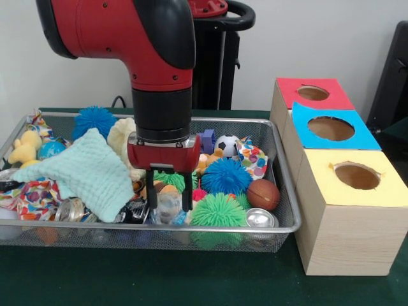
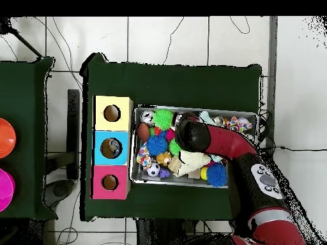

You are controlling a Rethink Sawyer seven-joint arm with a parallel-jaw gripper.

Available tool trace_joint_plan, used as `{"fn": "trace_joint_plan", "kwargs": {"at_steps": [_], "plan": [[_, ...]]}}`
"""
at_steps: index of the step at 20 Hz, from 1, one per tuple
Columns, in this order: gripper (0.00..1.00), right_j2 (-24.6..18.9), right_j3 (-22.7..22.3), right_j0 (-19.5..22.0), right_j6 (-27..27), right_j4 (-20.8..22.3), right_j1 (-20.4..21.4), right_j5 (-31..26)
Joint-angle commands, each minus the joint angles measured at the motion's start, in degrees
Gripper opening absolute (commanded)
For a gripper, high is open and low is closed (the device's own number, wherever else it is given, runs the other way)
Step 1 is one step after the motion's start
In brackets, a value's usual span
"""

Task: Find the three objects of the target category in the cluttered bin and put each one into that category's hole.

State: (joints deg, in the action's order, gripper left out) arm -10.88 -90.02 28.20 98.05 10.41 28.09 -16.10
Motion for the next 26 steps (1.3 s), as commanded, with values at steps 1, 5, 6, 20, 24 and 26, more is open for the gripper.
{"fn": "trace_joint_plan", "kwargs": {"at_steps": [1, 5, 6, 20, 24, 26], "plan": [[1.0, -0.74, 2.46, -0.52, 2.91, 3.11, -4.54, 1.42], [1.0, 0.13, 2.86, -1.18, 3.15, 3.44, -5.27, 1.77], [1.0, 0.3, 2.82, -1.28, 3.18, 3.56, -5.44, 1.92], [0.0, 1.58, -0.66, -2.44, 3.75, 2.07, -1.28, -1.47], [0.0, 0.93, -3.32, -1.93, 3.48, 1.31, 2.38, -3.77], [0.0, 0.51, -4.91, -1.65, 3.31, 0.74, 4.65, -5.26]]}}
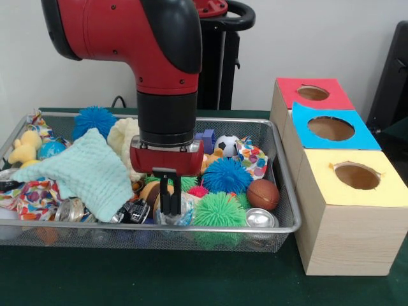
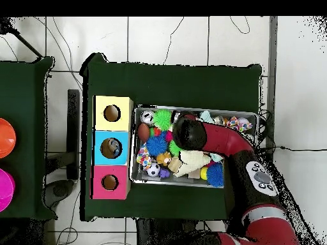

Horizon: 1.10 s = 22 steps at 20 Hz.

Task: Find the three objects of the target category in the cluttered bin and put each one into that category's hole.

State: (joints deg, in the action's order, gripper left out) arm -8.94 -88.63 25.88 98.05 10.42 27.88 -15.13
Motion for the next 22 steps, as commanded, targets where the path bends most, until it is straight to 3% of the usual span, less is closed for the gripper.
{"fn": "trace_joint_plan", "kwargs": {"at_steps": [1, 4, 10, 11, 22], "plan": [[0.0, -1.58, -6.97, 0.77, 3.27, 0.42, 5.85, -6.92], [0.0, -1.92, -8.55, 0.96, 3.18, -0.16, 8.17, -8.12], [0.0, -2.86, -9.24, 1.68, 2.87, -0.47, 8.62, -8.31], [1.0, -2.86, -9.19, 1.66, 2.92, -0.29, 8.52, -7.94], [1.0, -2.63, -6.16, 1.72, 2.83, 0.97, 4.2, -4.65]]}}
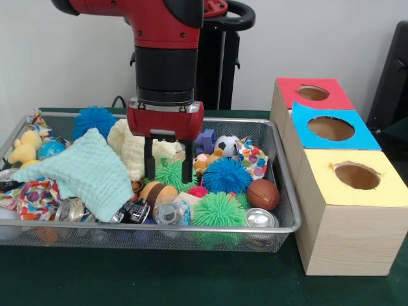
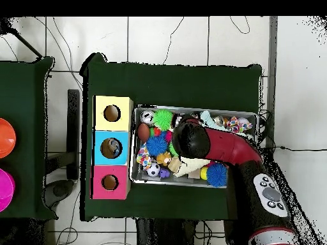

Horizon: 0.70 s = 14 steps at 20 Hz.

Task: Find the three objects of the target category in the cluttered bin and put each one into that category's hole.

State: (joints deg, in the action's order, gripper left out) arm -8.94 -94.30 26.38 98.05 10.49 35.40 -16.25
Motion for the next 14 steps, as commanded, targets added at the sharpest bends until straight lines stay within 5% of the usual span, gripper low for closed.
{"fn": "trace_joint_plan", "kwargs": {"at_steps": [1, 14], "plan": [[1.0, -2.63, -0.38, 1.24, 2.78, 1.02, -3.6, -3.33], [1.0, -1.69, 1.36, 1.0, 2.58, 2.47, -7.16, -0.37]]}}
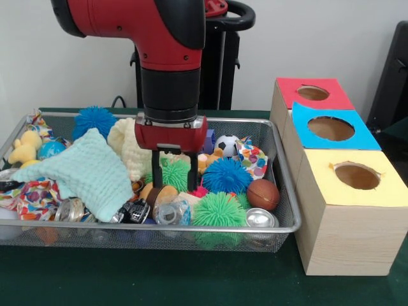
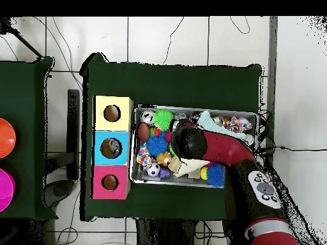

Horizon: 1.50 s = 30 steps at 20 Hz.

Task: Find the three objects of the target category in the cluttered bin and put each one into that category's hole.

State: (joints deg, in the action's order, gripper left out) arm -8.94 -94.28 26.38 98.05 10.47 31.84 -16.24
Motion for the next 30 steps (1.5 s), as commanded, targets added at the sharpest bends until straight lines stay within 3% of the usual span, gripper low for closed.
{"fn": "trace_joint_plan", "kwargs": {"at_steps": [1, 22, 30], "plan": [[1.0, -1.68, 1.76, 1.1, 2.36, 2.64, -4.08, -0.25], [1.0, -3.32, 8.06, 3.85, -1.93, 2.83, -5.29, -4.42], [1.0, -4.41, 9.08, 4.13, -0.76, 2.49, -7.25, -2.41]]}}
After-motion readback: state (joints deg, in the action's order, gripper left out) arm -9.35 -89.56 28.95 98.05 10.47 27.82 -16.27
